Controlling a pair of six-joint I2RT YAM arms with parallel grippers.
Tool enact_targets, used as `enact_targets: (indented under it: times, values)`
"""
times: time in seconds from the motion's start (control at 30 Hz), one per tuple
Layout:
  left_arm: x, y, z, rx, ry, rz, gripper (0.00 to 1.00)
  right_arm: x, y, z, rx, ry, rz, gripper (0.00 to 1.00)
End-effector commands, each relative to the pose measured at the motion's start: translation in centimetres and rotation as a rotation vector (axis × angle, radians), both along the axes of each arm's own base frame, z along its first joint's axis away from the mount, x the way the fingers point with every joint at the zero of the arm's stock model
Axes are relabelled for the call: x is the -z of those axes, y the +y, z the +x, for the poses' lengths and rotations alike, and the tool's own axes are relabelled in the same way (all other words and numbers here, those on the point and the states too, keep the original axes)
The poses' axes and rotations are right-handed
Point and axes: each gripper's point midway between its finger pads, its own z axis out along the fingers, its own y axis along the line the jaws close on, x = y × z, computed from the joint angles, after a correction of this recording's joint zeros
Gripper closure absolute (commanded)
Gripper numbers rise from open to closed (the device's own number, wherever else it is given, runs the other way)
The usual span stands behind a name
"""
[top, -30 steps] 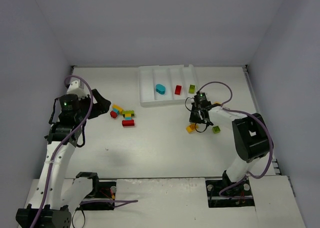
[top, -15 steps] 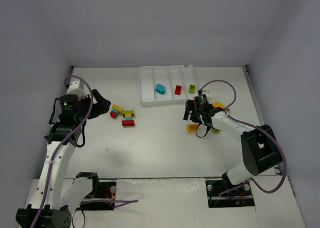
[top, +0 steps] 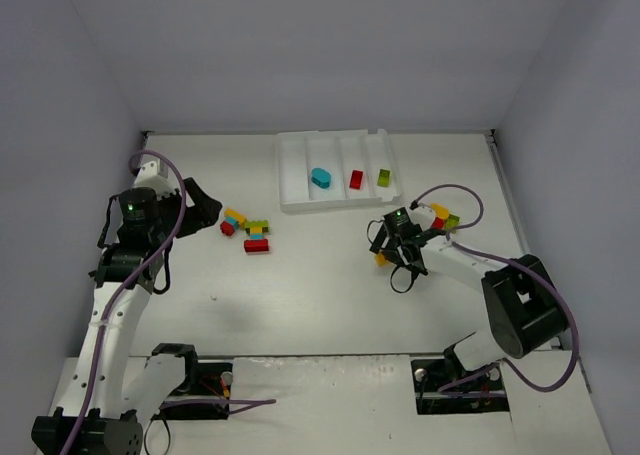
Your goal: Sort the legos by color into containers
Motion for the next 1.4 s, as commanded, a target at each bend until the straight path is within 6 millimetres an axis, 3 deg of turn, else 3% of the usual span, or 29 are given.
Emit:
enact_targets:
  times: [0.0,0.33,0.5,0.6,0.63,0.73,0.77,0.8,0.83,0.87,0.93,0.97,1.07,1.13,1.17,1.2,1.23,1.27,1.3,1.33,1.37]
  values:
    - [-2.9,-0.2,0.8,0.009,-0.096,-0.013,0.27,-2.2,-0.4,1.6,0.148,-0.099,0.031,0.22]
    - [-3.0,-0.3,0.8,0.012,-0.097,-0.018,0.27,-0.9,0.1,1.9,0.184,-0.059,0.031,0.3]
    - [-3.1,-0.3,0.7,0.013,-0.101,-0.018,0.27,-0.6,1.1,2.0,0.15,-0.051,0.016,0.49]
    - [-3.2,-0.3,0.7,0.012,-0.103,-0.018,0.27,-1.0,2.0,2.6,0.107,-0.067,0.0,0.69]
    - [-3.2,-0.3,0.7,0.013,-0.104,-0.018,0.27,-1.3,2.7,2.7,0.077,-0.081,-0.004,0.84]
    - [-3.3,-0.3,0.6,0.014,-0.106,-0.016,0.27,-3.5,5.4,4.4,-0.043,-0.151,-0.005,1.0]
    - [-3.3,-0.2,0.7,0.009,-0.107,-0.012,0.27,-7.7,8.9,7.5,-0.191,-0.281,0.016,1.0]
    - [-3.2,-0.2,0.7,0.009,-0.105,-0.012,0.27,-7.4,9.4,7.3,-0.206,-0.274,0.02,1.0]
    - [-3.1,-0.1,0.7,0.008,-0.104,-0.011,0.27,-8.5,10.2,7.9,-0.275,-0.307,0.005,1.0]
    - [-3.2,-0.1,0.7,0.007,-0.106,-0.009,0.27,-11.0,11.9,9.6,-0.309,-0.386,0.043,1.0]
    - [-3.2,-0.1,0.7,0.007,-0.106,-0.009,0.27,-12.3,13.8,10.8,-0.408,-0.43,0.054,1.0]
    - [-3.1,-0.1,0.7,0.006,-0.104,-0.007,0.27,-13.8,15.2,12.4,-0.434,-0.476,0.062,1.0]
    - [-3.1,-0.1,0.7,0.005,-0.105,-0.005,0.27,-15.6,17.8,15.4,-0.521,-0.532,0.043,1.0]
    - [-3.0,-0.1,0.8,0.006,-0.103,-0.005,0.27,-16.1,19.2,16.8,-0.567,-0.552,0.029,1.0]
    - [-3.0,0.0,0.8,0.005,-0.102,-0.003,0.27,-14.8,19.9,17.6,-0.582,-0.535,0.022,1.0]
    - [-2.9,0.0,0.8,0.005,-0.102,-0.003,0.27,-16.4,20.8,18.7,-0.583,-0.574,0.036,1.0]
    - [-2.9,-0.1,0.8,0.006,-0.101,-0.003,0.27,-16.4,21.6,19.2,-0.608,-0.58,0.045,1.0]
    - [-2.9,0.0,0.8,0.005,-0.101,-0.003,0.27,-15.0,22.3,19.8,-0.622,-0.56,0.043,1.0]
    - [-3.0,-0.1,0.8,0.006,-0.102,-0.003,0.27,-16.3,23.2,20.7,-0.628,-0.595,0.056,1.0]
    - [-2.8,-0.1,0.8,0.006,-0.097,-0.004,0.27,-16.2,23.8,21.1,-0.643,-0.598,0.066,1.0]
    - [-2.9,-0.1,0.9,0.006,-0.097,-0.004,0.27,-14.8,24.3,21.7,-0.651,-0.582,0.063,0.98]
